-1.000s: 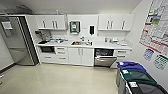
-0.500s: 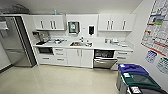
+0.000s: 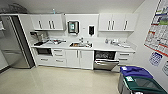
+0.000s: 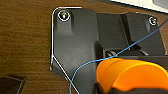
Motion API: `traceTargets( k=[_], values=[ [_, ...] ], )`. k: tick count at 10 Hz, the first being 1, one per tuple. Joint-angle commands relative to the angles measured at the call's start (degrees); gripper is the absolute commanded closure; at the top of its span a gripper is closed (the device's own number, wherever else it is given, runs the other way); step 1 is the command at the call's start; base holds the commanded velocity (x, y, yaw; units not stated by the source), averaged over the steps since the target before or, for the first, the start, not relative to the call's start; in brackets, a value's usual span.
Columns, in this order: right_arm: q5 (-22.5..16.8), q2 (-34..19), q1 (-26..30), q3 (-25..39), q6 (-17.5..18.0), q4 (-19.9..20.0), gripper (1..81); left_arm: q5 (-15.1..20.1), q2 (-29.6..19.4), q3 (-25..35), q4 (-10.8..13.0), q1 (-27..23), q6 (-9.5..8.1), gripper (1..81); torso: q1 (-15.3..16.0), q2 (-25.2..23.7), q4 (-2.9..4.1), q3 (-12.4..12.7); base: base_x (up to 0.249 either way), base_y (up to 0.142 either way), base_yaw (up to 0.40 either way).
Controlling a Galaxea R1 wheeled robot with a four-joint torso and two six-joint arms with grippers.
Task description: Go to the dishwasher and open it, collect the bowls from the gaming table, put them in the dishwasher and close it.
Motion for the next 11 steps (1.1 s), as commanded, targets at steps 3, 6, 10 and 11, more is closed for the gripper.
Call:
traceTargets(
  k=[3, 6, 10, 11],
  values=[
    [-2.8, -0.8, 2.3, 0.4, -0.1, -0.6, 81.1, 3.0, -0.3, 0.0, 0.5, -1.9, 0.27, 81.1, 0.0, 0.0, 0.0, 0.0, 0.179, 0.0, 0.0],
    [-2.8, -0.7, 2.3, 0.3, -0.1, -0.5, 81.1, 3.0, -0.4, 0.1, 0.5, -1.9, 0.27, 81.1, 0.0, 0.0, 0.0, 0.0, 0.156, 0.0, 0.0],
    [-2.8, -0.6, 2.3, 0.2, -0.1, -0.5, 81.1, 3.0, -0.4, 0.0, 0.5, -2.0, 0.27, 81.1, 0.0, 0.0, 0.0, 0.0, 0.127, 0.0, 0.0],
    [-2.8, -0.6, 2.3, 0.2, -0.1, -0.5, 81.1, 3.0, -0.4, 0.1, 0.4, -2.0, 0.27, 81.1, 0.0, 0.0, 0.0, 0.0, 0.126, 0.0, 0.0]
  ],
)
